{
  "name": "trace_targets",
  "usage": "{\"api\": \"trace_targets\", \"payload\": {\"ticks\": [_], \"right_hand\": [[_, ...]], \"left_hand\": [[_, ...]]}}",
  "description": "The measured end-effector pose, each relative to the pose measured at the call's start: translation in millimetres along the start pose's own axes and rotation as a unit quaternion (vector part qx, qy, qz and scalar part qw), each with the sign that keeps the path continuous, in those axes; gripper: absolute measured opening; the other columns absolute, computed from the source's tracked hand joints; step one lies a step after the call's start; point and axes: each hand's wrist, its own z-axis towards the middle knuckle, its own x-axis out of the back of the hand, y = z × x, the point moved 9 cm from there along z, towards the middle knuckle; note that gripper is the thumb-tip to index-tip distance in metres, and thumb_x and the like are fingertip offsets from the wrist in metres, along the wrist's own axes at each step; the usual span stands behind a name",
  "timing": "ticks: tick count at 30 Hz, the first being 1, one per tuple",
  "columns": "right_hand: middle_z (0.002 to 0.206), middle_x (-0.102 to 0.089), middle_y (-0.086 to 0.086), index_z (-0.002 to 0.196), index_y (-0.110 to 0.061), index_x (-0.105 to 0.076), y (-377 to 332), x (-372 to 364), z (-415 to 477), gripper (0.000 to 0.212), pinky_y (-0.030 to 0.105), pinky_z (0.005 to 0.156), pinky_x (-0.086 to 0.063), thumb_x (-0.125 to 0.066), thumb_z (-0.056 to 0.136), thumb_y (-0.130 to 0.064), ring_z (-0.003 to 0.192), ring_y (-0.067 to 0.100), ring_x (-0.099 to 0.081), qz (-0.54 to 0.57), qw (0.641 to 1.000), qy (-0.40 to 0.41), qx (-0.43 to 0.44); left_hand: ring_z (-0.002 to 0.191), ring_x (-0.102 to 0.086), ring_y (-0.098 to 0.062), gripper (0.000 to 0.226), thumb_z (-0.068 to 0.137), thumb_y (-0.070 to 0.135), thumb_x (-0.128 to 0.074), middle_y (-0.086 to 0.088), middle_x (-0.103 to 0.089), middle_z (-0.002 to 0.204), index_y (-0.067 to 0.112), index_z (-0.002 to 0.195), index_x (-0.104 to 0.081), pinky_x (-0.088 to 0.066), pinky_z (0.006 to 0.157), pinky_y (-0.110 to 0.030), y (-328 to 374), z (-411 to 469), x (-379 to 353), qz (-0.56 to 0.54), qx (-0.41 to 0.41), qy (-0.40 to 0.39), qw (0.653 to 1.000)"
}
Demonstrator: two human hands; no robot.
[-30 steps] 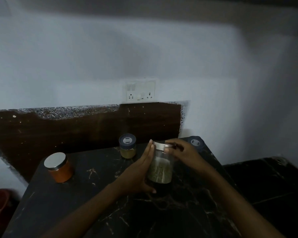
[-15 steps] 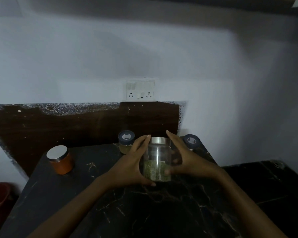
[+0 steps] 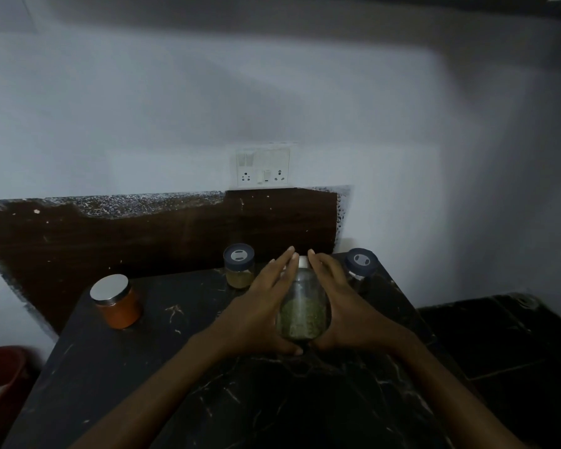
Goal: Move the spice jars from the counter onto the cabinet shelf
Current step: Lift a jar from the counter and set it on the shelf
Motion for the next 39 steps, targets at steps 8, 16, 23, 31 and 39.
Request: {"api": "trace_targets", "payload": {"ticks": [8,16,23,31,39], "right_hand": [[0.134,0.031,-0.042,0.125,-0.057,0.031,1,12,-10,0.138,0.008,0.105,-0.004,-0.087,0.055,-0.039,0.130,-0.017,0.017,0.008,0.998,-0.062,-0.015],[0.147,0.003,-0.026,0.131,-0.054,0.016,-11,12,-10,0.129,0.014,0.107,-0.019,-0.087,0.056,-0.036,0.139,0.002,-0.009,-0.011,1.000,-0.026,-0.001],[0.132,0.025,-0.042,0.129,-0.051,0.028,-15,27,-17,0.138,-0.005,0.094,-0.006,-0.088,0.055,-0.037,0.125,-0.019,0.008,-0.008,0.999,-0.043,-0.015],[0.127,-0.002,-0.045,0.134,-0.051,0.010,-15,34,-19,0.130,-0.013,0.080,-0.022,-0.090,0.053,-0.028,0.117,-0.018,-0.015,0.032,0.998,-0.026,-0.040],[0.139,0.009,-0.038,0.143,-0.040,0.015,-23,31,-16,0.137,-0.003,0.092,-0.019,-0.089,0.053,-0.034,0.122,-0.015,-0.008,0.002,0.999,-0.018,-0.032]], "left_hand": [[0.133,0.005,0.016,0.122,0.058,0.051,-0.080,0.028,0.010,0.146,0.034,0.146,0.004,-0.018,0.101,0.001,-7,-7,5,-0.115,0.012,0.028,0.993],[0.140,0.020,-0.003,0.133,0.057,0.059,-0.078,0.020,0.028,0.149,0.037,0.143,0.020,-0.013,0.111,-0.029,3,-3,1,-0.028,-0.010,0.000,1.000],[0.138,-0.005,-0.001,0.129,0.056,0.048,-0.084,0.018,0.004,0.147,0.037,0.146,0.008,-0.019,0.106,-0.012,4,-2,12,-0.087,0.002,0.040,0.995],[0.141,0.009,0.001,0.130,0.054,0.054,-0.082,0.026,0.019,0.148,0.045,0.143,0.013,-0.019,0.113,-0.029,9,-10,18,-0.132,0.001,0.028,0.991],[0.140,-0.006,-0.010,0.126,0.056,0.050,-0.081,0.017,0.005,0.149,0.040,0.146,0.006,-0.035,0.109,-0.042,14,-3,22,-0.101,0.018,0.035,0.994]]}}
